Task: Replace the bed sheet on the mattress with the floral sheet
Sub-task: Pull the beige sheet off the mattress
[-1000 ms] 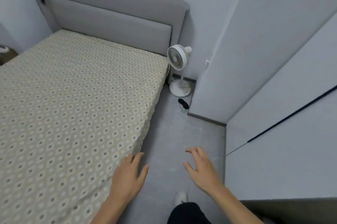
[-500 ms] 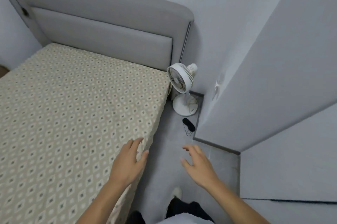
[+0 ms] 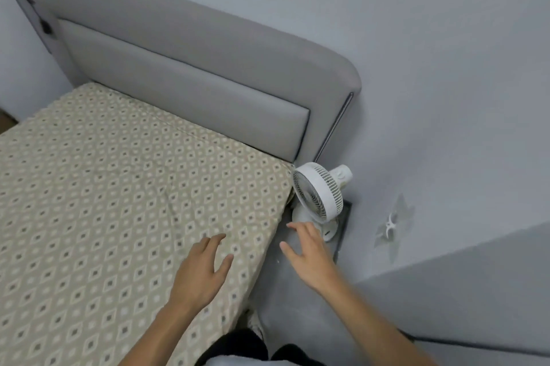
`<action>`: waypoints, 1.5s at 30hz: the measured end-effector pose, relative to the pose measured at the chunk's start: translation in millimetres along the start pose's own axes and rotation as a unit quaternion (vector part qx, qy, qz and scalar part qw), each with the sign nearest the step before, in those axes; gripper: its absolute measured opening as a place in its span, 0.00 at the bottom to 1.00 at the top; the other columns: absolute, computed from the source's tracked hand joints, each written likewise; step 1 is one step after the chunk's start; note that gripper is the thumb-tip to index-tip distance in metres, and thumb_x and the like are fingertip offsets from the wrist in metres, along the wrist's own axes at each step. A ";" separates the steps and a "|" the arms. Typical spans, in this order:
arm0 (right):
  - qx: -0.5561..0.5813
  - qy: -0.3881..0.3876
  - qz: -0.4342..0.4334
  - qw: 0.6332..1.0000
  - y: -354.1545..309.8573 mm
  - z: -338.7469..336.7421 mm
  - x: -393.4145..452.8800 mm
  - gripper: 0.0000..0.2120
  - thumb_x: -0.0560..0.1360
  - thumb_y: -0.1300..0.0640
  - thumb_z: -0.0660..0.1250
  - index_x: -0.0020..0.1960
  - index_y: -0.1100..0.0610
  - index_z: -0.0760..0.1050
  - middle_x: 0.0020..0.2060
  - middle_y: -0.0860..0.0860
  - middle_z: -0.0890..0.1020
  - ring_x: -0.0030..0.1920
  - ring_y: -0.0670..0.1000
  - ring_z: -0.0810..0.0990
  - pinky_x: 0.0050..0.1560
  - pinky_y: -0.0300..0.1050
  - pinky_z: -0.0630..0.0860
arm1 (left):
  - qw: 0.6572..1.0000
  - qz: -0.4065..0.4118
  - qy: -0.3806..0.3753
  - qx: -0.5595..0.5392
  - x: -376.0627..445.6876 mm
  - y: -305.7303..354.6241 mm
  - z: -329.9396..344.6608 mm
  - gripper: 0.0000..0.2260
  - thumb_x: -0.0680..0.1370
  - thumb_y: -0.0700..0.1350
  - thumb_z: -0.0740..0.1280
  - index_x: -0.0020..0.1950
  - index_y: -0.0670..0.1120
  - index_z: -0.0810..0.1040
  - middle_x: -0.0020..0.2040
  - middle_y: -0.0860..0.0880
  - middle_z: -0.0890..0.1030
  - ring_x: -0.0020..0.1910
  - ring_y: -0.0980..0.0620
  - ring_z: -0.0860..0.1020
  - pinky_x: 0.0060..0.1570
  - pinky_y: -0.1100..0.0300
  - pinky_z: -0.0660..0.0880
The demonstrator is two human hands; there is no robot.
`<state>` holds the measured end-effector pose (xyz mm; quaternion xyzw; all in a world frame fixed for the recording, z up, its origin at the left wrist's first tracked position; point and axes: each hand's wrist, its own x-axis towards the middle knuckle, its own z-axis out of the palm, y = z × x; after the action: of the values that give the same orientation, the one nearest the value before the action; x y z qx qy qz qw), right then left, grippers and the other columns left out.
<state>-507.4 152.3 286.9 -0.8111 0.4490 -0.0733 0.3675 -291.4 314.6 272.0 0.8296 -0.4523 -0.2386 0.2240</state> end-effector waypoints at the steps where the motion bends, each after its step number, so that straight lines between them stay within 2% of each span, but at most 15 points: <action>1: -0.001 0.000 0.007 1.000 0.4 -3.5 17.8 0.22 0.81 0.41 0.64 0.72 0.47 0.69 0.65 0.42 0.69 0.69 0.46 0.67 0.66 0.47 0.70 | 1.000 0.000 -0.002 0.001 23.0 0.4 -3.0 0.24 0.84 0.60 0.60 0.78 0.54 0.67 0.70 0.54 0.74 0.70 0.54 0.71 0.62 0.57 0.72; 6: -0.036 -0.004 0.014 0.999 -5.1 -21.1 105.4 0.23 0.82 0.42 0.64 0.74 0.49 0.68 0.69 0.45 0.69 0.71 0.47 0.64 0.64 0.41 0.63 | 0.999 0.026 -0.017 0.036 133.4 9.2 -21.2 0.23 0.84 0.58 0.60 0.78 0.52 0.68 0.69 0.51 0.75 0.69 0.50 0.72 0.62 0.53 0.74; 11: -0.033 -0.019 0.031 0.999 -0.3 -20.3 184.0 0.23 0.82 0.42 0.63 0.74 0.48 0.67 0.71 0.45 0.67 0.74 0.49 0.62 0.72 0.48 0.66 | 0.998 0.031 -0.042 0.040 214.5 17.1 -14.5 0.23 0.84 0.59 0.59 0.78 0.52 0.67 0.67 0.51 0.75 0.68 0.50 0.73 0.62 0.52 0.75; 17: -0.054 -0.042 0.038 0.997 36.1 6.3 308.4 0.25 0.81 0.45 0.63 0.76 0.51 0.66 0.73 0.48 0.64 0.75 0.52 0.61 0.75 0.53 0.66 | 0.996 -0.007 -0.075 0.051 304.1 0.3 33.7 0.23 0.84 0.58 0.59 0.78 0.53 0.67 0.69 0.52 0.74 0.68 0.49 0.72 0.61 0.50 0.76; 21: -0.077 -0.092 0.085 0.989 81.0 42.7 408.4 0.28 0.80 0.47 0.63 0.78 0.53 0.64 0.77 0.51 0.61 0.78 0.56 0.57 0.77 0.56 0.64 | 0.988 -0.054 -0.116 0.083 370.5 -27.6 83.3 0.23 0.84 0.57 0.59 0.78 0.51 0.66 0.71 0.50 0.73 0.70 0.46 0.71 0.60 0.46 0.77; 24: -0.110 -0.129 0.117 0.978 119.2 70.2 475.7 0.29 0.81 0.47 0.64 0.78 0.54 0.63 0.79 0.54 0.60 0.79 0.60 0.55 0.77 0.59 0.62 | 0.986 -0.069 -0.130 0.083 423.5 -48.1 125.7 0.23 0.84 0.55 0.62 0.78 0.50 0.68 0.70 0.49 0.74 0.68 0.44 0.72 0.59 0.46 0.76; 27: -0.138 -0.188 0.176 0.956 155.1 100.5 528.7 0.29 0.82 0.45 0.62 0.79 0.55 0.62 0.82 0.54 0.54 0.81 0.61 0.51 0.78 0.59 0.61 | 0.983 -0.073 -0.146 0.086 479.6 -68.0 165.3 0.24 0.83 0.54 0.63 0.78 0.49 0.67 0.72 0.48 0.73 0.70 0.44 0.71 0.60 0.45 0.76; 30: -0.165 -0.260 0.222 0.925 186.1 128.4 571.0 0.31 0.79 0.42 0.61 0.76 0.58 0.66 0.82 0.57 0.54 0.81 0.62 0.54 0.76 0.57 0.64 | 0.981 -0.064 -0.151 0.100 530.7 -86.5 199.8 0.25 0.83 0.53 0.63 0.79 0.49 0.66 0.75 0.48 0.71 0.72 0.44 0.69 0.62 0.45 0.75; 32: -0.203 -0.292 0.223 0.908 204.1 138.7 593.9 0.33 0.74 0.42 0.61 0.74 0.59 0.68 0.82 0.59 0.54 0.81 0.63 0.51 0.78 0.57 0.59 | 0.981 -0.049 -0.156 0.108 558.0 -96.4 221.8 0.26 0.83 0.54 0.62 0.80 0.49 0.65 0.77 0.48 0.69 0.74 0.45 0.68 0.63 0.45 0.74; 34: -0.236 -0.306 0.217 0.896 217.6 142.1 608.7 0.34 0.76 0.42 0.62 0.76 0.59 0.67 0.82 0.60 0.47 0.82 0.63 0.44 0.80 0.58 0.50 | 0.982 -0.037 -0.157 0.098 579.6 -103.5 242.7 0.26 0.83 0.55 0.62 0.81 0.49 0.64 0.79 0.48 0.67 0.77 0.45 0.66 0.66 0.44 0.72; 36: -0.246 -0.310 0.211 0.894 231.6 144.5 618.1 0.32 0.78 0.44 0.63 0.78 0.57 0.65 0.83 0.59 0.45 0.82 0.62 0.42 0.82 0.57 0.47 | 0.984 -0.014 -0.154 0.087 597.4 -105.8 262.2 0.26 0.84 0.55 0.61 0.82 0.50 0.63 0.81 0.48 0.65 0.79 0.45 0.64 0.69 0.45 0.70; 39: -0.216 -0.305 0.215 0.902 251.4 151.4 625.2 0.33 0.75 0.46 0.61 0.78 0.55 0.64 0.81 0.56 0.55 0.81 0.61 0.52 0.79 0.56 0.56 | 0.986 0.037 -0.141 0.082 622.3 -103.8 285.9 0.27 0.84 0.53 0.62 0.83 0.49 0.62 0.82 0.48 0.63 0.80 0.45 0.62 0.72 0.46 0.67; 42: -0.183 -0.276 0.209 0.920 263.9 156.9 625.8 0.30 0.73 0.49 0.61 0.74 0.53 0.69 0.73 0.56 0.69 0.75 0.60 0.65 0.74 0.54 0.65 | 0.982 0.079 -0.140 0.095 645.3 -99.7 303.7 0.30 0.82 0.50 0.66 0.83 0.50 0.60 0.83 0.49 0.60 0.82 0.45 0.58 0.76 0.47 0.63; 44: -0.173 -0.248 0.193 0.933 268.4 156.9 628.2 0.20 0.73 0.52 0.61 0.63 0.55 0.78 0.62 0.57 0.78 0.67 0.60 0.72 0.68 0.50 0.70 | 0.979 0.091 -0.148 0.108 657.5 -97.4 313.0 0.32 0.81 0.48 0.68 0.83 0.51 0.60 0.83 0.50 0.60 0.82 0.45 0.58 0.77 0.48 0.61; 45: -0.162 -0.237 0.197 0.937 270.8 158.5 629.4 0.12 0.74 0.54 0.61 0.53 0.56 0.79 0.53 0.57 0.81 0.60 0.60 0.77 0.59 0.46 0.73 | 0.977 0.093 -0.152 0.116 661.0 -97.0 316.8 0.33 0.80 0.47 0.69 0.83 0.52 0.60 0.82 0.50 0.62 0.82 0.44 0.58 0.77 0.48 0.60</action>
<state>-250.1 -344.6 -139.3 -0.7491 0.5053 0.2687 0.3336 -103.3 -253.9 -161.6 0.7585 -0.5809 -0.2856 0.0757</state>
